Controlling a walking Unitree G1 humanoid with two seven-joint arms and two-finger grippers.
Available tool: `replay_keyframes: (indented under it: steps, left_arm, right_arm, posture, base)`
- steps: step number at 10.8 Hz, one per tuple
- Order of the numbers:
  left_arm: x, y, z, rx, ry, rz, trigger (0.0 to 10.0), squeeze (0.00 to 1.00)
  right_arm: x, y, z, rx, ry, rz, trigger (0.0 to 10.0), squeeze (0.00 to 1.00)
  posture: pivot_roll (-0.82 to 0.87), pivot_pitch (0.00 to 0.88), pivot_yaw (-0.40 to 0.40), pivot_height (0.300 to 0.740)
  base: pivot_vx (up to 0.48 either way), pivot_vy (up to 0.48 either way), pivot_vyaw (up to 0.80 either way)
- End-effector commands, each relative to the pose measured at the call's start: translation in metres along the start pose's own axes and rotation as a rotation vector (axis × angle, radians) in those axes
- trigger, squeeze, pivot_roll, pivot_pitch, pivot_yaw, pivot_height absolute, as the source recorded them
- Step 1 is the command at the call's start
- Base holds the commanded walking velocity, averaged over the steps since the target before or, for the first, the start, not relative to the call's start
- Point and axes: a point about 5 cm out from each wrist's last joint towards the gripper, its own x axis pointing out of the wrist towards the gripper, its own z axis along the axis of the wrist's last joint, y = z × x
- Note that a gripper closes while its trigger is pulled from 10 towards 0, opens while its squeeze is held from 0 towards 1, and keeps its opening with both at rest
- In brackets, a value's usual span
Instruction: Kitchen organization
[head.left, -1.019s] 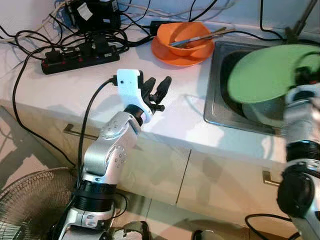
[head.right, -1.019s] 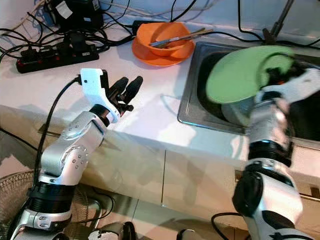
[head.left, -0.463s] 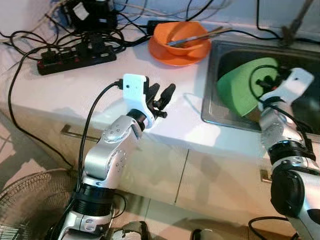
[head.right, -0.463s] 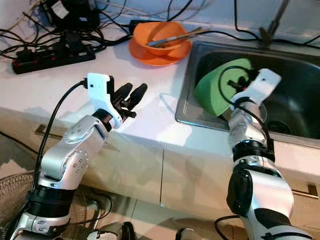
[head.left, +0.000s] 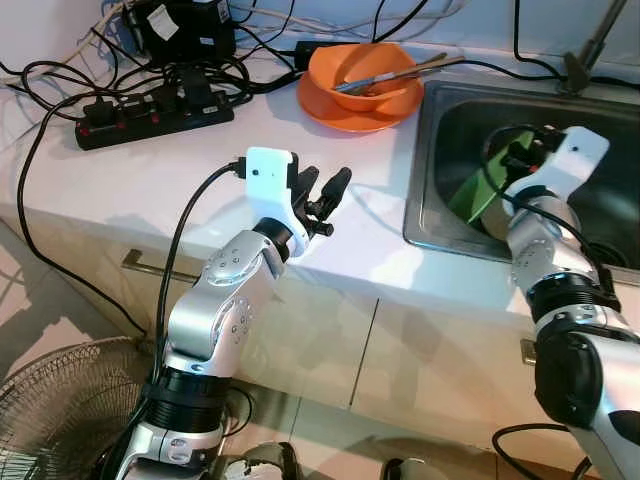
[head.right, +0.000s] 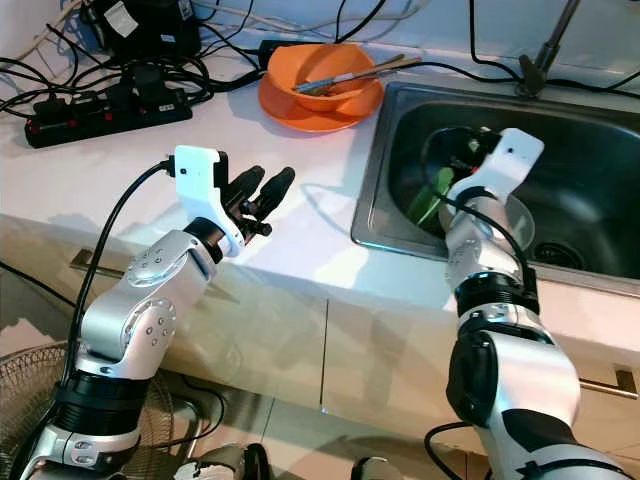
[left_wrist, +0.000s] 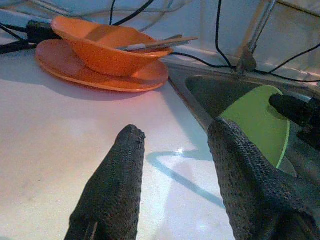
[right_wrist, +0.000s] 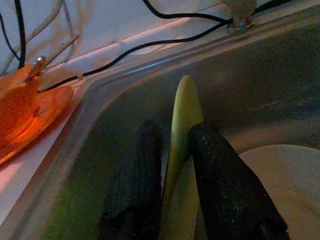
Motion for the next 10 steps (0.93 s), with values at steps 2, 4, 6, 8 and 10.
replay_keyframes:
  steps: [2, 4, 6, 8, 10]
  left_arm:
    - [-0.001, 0.000, 0.000, 0.012, 0.007, -0.005, 10.0, 0.00]
    - [0.000, 0.000, 0.000, 0.020, 0.011, -0.007, 10.0, 0.00]
    - [0.000, -0.001, -0.003, 0.022, 0.017, -0.009, 10.0, 0.00]
    - [0.000, -0.001, -0.003, 0.021, 0.016, -0.009, 10.0, 0.00]
    - [0.000, 0.000, -0.004, 0.024, 0.017, -0.009, 10.0, 0.00]
  right_arm:
    - [0.000, 0.010, 0.004, -0.099, -0.041, 0.058, 10.0, 0.00]
    - [0.000, 0.010, 0.011, -0.224, -0.086, 0.065, 10.0, 0.00]
    - [-0.001, 0.011, 0.021, -0.364, -0.163, 0.067, 10.0, 1.00]
    - [-0.001, 0.014, 0.025, -0.354, -0.186, 0.065, 10.0, 0.00]
    - [-0.003, 0.020, 0.023, -0.362, -0.201, 0.091, 10.0, 0.00]
  posture:
    - [0.08, 0.102, 0.046, 0.740]
    - [0.08, 0.111, 0.045, 0.740]
    - [0.07, 0.108, 0.043, 0.740]
    - [0.07, 0.095, 0.043, 0.740]
    - [0.07, 0.082, 0.044, 0.740]
  base:
    - [0.000, 0.000, 0.00]
    - [0.000, 0.000, 0.00]
    - [0.000, 0.000, 0.00]
    - [0.000, 0.000, 0.00]
    - [0.000, 0.000, 0.00]
